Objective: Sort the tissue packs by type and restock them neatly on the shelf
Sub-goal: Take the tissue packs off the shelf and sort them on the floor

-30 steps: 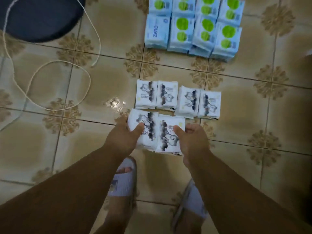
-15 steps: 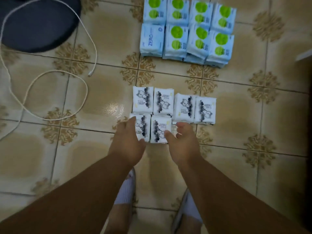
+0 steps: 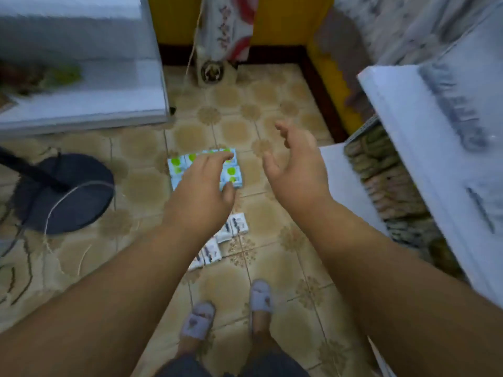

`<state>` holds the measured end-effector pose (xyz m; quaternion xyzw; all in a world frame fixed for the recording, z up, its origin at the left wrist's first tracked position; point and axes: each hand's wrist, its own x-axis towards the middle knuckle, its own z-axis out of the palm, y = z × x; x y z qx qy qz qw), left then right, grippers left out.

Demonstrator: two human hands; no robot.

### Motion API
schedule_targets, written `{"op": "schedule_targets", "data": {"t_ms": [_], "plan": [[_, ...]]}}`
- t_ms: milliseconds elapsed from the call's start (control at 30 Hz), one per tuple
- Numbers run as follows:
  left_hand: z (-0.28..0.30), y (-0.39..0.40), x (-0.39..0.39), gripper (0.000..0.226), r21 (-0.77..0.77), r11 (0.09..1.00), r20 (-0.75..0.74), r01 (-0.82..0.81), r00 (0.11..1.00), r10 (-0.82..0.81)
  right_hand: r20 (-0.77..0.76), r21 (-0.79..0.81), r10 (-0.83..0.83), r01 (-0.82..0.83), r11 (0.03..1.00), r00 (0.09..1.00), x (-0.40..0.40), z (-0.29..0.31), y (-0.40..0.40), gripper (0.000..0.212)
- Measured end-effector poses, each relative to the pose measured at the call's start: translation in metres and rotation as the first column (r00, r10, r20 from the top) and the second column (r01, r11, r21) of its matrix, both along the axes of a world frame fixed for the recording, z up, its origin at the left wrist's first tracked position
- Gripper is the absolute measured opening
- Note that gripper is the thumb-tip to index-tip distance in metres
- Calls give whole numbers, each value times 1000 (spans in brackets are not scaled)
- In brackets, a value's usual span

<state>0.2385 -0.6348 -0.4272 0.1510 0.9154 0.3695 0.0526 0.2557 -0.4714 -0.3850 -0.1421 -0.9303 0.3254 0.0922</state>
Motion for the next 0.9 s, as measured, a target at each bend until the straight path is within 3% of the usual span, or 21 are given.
{"op": "schedule_targets", "data": {"t_ms": [167,433,633,900], "plan": [[140,56,-6,58,-16,964,-263,267,929,-262,-220,66,-243,263,963,945,50,136,37,40],[305,173,77,47,77,825,-550,561,713,-434,-482,98,-475,584,806,736,180,285,115,40],[366,274,177,47,148,645,-625,750,576,-527,-575,66,-582,741,668,576,296,339,180,36],[396,381,244,41,205,573,-641,793,552,-534,-574,13,-622,766,643,532,365,367,269,38]]}}
